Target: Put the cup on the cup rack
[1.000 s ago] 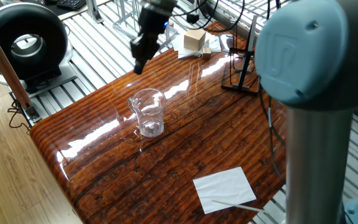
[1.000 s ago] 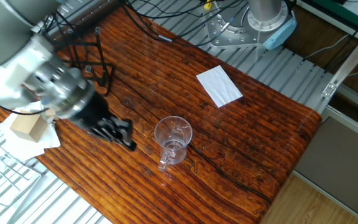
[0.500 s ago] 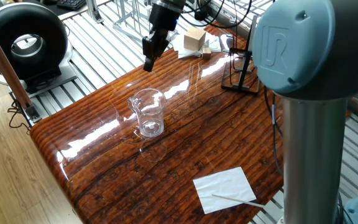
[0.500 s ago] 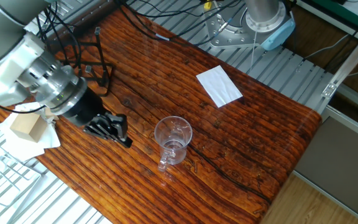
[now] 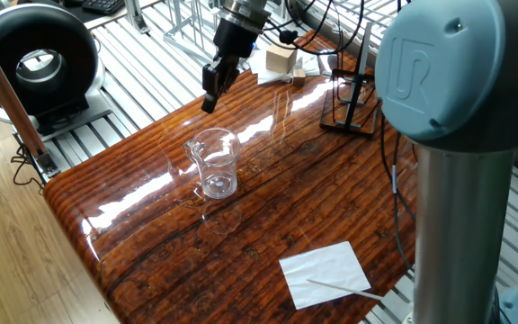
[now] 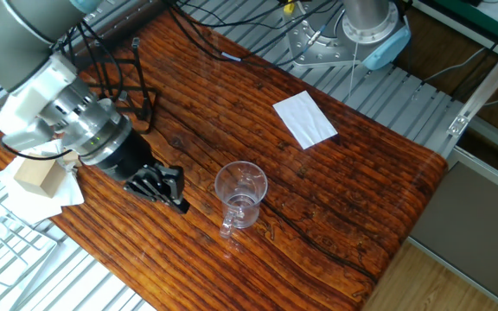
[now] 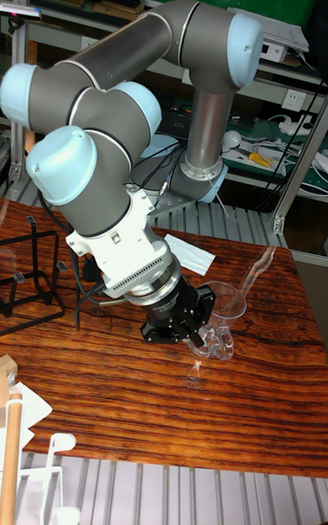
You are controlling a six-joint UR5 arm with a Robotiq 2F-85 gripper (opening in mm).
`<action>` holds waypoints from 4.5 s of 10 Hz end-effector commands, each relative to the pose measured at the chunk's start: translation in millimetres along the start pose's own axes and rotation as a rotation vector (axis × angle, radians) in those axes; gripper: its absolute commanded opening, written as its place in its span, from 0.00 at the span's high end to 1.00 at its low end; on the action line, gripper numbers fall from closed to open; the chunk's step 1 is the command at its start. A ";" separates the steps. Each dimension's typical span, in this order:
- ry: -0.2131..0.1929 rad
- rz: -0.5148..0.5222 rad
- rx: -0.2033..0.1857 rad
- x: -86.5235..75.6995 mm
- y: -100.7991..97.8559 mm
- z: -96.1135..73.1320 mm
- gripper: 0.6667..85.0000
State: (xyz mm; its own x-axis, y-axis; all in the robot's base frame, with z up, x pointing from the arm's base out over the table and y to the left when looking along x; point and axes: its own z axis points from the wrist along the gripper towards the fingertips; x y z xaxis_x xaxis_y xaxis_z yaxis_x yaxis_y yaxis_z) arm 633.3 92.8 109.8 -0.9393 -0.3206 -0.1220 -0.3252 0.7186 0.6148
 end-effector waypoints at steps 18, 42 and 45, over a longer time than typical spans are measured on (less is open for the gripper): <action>0.108 -0.025 -0.021 32.7 3.2 0.0 1.00; 0.036 -0.037 -0.071 22.4 -2.8 -11.9 1.00; 0.036 -0.036 -0.074 22.6 -1.7 -11.5 1.00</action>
State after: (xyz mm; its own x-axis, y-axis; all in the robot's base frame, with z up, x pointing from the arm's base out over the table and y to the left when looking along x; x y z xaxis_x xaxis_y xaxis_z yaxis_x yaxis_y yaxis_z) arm 612.2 75.9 112.7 -0.9207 -0.3748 -0.1092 -0.3483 0.6624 0.6632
